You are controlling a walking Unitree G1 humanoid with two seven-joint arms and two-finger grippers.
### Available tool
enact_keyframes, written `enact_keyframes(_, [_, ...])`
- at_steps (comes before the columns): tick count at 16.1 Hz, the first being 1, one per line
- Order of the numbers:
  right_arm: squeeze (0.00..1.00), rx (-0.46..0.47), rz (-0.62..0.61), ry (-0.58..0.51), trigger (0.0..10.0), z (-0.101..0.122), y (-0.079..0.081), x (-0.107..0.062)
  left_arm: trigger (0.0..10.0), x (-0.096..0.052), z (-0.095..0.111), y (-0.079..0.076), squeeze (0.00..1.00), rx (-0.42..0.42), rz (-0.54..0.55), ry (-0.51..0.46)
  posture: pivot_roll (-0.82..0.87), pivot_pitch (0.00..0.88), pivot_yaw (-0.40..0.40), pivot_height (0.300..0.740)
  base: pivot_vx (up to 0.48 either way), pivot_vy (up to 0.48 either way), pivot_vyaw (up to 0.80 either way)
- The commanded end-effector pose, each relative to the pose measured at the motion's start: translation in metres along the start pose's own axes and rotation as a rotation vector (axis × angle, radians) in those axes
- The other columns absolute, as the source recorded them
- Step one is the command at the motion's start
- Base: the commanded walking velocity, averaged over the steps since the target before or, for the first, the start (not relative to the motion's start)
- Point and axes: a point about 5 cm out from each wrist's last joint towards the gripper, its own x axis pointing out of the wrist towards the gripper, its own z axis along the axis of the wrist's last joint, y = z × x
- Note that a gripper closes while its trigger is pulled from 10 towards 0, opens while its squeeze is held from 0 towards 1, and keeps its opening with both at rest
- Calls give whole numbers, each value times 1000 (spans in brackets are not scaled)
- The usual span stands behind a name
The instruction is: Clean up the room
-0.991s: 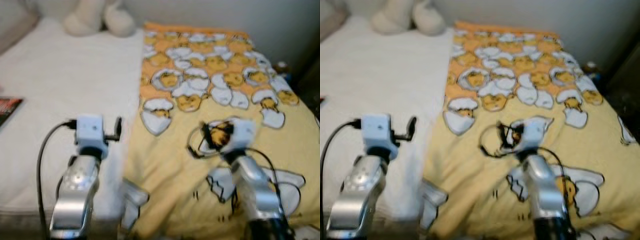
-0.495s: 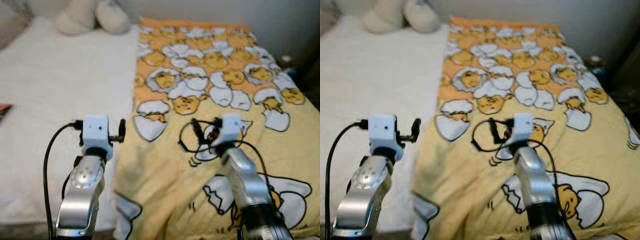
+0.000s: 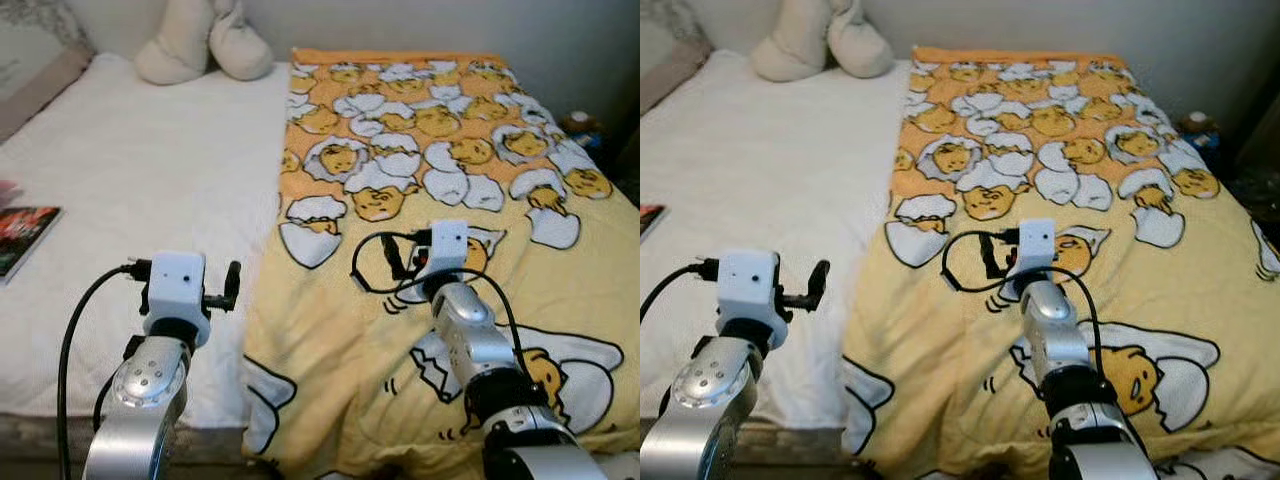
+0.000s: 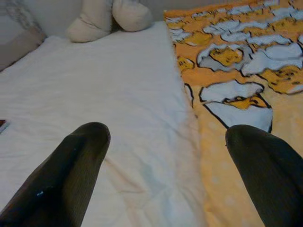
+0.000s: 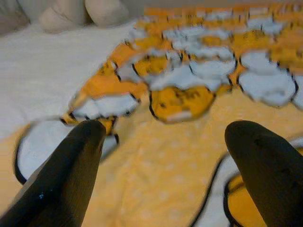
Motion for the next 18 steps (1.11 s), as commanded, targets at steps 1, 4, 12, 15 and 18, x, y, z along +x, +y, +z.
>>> enact_keyframes(1, [0, 16, -16, -69, 10000, 12, -2, -2, 10000, 0, 5, 2, 0, -12, 11, -24, 147, 0, 14, 740, 0, 0, 0])
enact_keyframes(4, [0, -30, -36, -208, 10000, 21, -3, -39, 10000, 18, 10, -12, 0, -66, -16, -75, 54, 0, -10, 740, 0, 0, 0])
enact_keyframes(12, [0, 11, -100, -219, 10000, 19, -1, -82, 10000, 29, 13, -15, 0, -67, -26, -117, 9, 0, 21, 740, 0, 0, 0])
enact_keyframes(15, [0, 3, -15, -191, 10000, 12, 20, -65, 10000, 23, 18, -15, 0, -58, -9, -141, 58, 0, 25, 740, 0, 0, 0])
enact_keyframes(18, [0, 0, -9, -134, 10000, -1, 27, -47, 10000, 0, 14, -5, 0, -27, -5, -119, 130, 1, 45, 740, 0, 0, 0])
